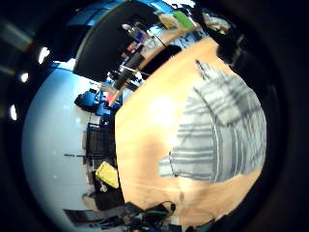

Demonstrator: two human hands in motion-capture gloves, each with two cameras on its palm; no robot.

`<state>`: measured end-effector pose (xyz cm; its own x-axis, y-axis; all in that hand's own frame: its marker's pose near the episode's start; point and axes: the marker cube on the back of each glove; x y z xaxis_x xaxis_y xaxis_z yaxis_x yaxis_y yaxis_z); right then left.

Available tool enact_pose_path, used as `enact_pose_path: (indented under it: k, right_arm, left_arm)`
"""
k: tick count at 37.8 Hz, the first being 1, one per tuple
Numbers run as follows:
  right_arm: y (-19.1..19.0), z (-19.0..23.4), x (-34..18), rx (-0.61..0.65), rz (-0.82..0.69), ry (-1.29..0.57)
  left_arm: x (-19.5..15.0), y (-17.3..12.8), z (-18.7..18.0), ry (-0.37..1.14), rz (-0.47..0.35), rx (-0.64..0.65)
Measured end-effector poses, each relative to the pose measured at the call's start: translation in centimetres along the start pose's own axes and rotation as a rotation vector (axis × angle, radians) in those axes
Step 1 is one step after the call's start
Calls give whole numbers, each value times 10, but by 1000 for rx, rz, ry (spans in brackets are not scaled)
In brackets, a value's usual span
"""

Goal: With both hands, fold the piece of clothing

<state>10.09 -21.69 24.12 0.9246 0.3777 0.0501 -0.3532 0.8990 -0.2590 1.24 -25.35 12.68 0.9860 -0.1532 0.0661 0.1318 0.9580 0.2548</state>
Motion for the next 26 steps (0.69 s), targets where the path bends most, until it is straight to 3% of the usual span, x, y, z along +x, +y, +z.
enact_pose_path:
  k: [5, 9, 15, 20, 26]
  right_arm:
    - [10, 50, 14, -233, 48, -5]
    - [17, 81, 17, -386, 73, -42]
    - [6, 106, 18, -352, 120, -54]
    - [-7, 114, 15, -248, 154, -7]
    - [4, 116, 8, -312, 126, -53]
  left_arm:
    - [0, 61, 20, 101, -55, -389]
    - [-6, 71, 46, 138, -109, -506]
    - [-12, 77, 71, 153, -171, -665]
    - [-8, 78, 86, 153, -134, -764]
    - [-3, 87, 86, 162, -107, -871]
